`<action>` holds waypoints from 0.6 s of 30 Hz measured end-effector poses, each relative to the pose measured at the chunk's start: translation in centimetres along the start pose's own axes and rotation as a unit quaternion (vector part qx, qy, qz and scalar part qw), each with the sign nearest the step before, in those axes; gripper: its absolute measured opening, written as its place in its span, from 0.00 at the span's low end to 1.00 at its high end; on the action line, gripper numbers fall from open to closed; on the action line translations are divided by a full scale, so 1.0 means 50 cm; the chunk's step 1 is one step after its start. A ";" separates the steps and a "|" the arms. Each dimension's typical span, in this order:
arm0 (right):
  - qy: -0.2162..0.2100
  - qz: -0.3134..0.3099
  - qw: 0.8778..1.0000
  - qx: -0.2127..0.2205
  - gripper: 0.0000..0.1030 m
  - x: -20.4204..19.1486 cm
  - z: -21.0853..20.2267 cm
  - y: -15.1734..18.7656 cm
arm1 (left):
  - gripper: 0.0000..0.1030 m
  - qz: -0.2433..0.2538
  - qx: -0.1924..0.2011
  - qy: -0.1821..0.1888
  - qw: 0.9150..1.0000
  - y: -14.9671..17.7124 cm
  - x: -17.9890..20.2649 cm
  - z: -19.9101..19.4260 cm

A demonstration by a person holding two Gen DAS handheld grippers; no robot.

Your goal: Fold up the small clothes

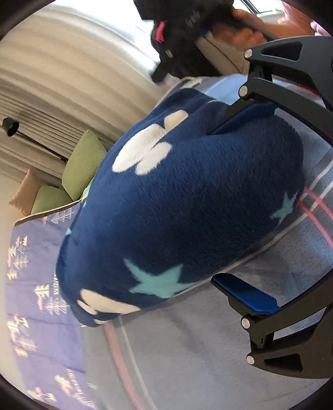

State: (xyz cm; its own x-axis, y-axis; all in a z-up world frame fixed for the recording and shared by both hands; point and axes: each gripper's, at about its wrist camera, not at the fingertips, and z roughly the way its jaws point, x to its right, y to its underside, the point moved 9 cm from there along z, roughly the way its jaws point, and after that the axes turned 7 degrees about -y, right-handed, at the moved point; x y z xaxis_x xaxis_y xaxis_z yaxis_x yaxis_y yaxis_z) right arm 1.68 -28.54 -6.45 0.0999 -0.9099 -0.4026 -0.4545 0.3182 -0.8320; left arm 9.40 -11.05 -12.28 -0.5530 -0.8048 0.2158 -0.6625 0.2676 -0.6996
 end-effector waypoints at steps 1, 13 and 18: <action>-0.009 -0.012 1.000 0.006 0.22 -0.015 -0.003 -0.005 | 0.99 0.004 -0.001 -0.005 1.000 0.000 0.003 0.004; 0.037 -0.064 0.993 -0.097 0.23 -0.029 0.110 0.098 | 0.99 0.027 0.034 -0.026 0.999 0.003 0.013 -0.034; 0.005 -0.015 0.998 -0.068 0.36 -0.026 0.048 0.058 | 0.99 0.089 0.103 -0.082 0.987 -0.026 0.008 -0.116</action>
State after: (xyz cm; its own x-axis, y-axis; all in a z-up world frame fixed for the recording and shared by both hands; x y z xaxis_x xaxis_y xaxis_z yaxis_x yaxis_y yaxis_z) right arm 2.34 -25.83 -9.24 0.1068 -0.9213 -0.3739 -0.5668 0.2526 -0.7842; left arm 7.13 -8.64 -7.32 -0.5516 -0.8337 -0.0240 -0.4366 0.3131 -0.8434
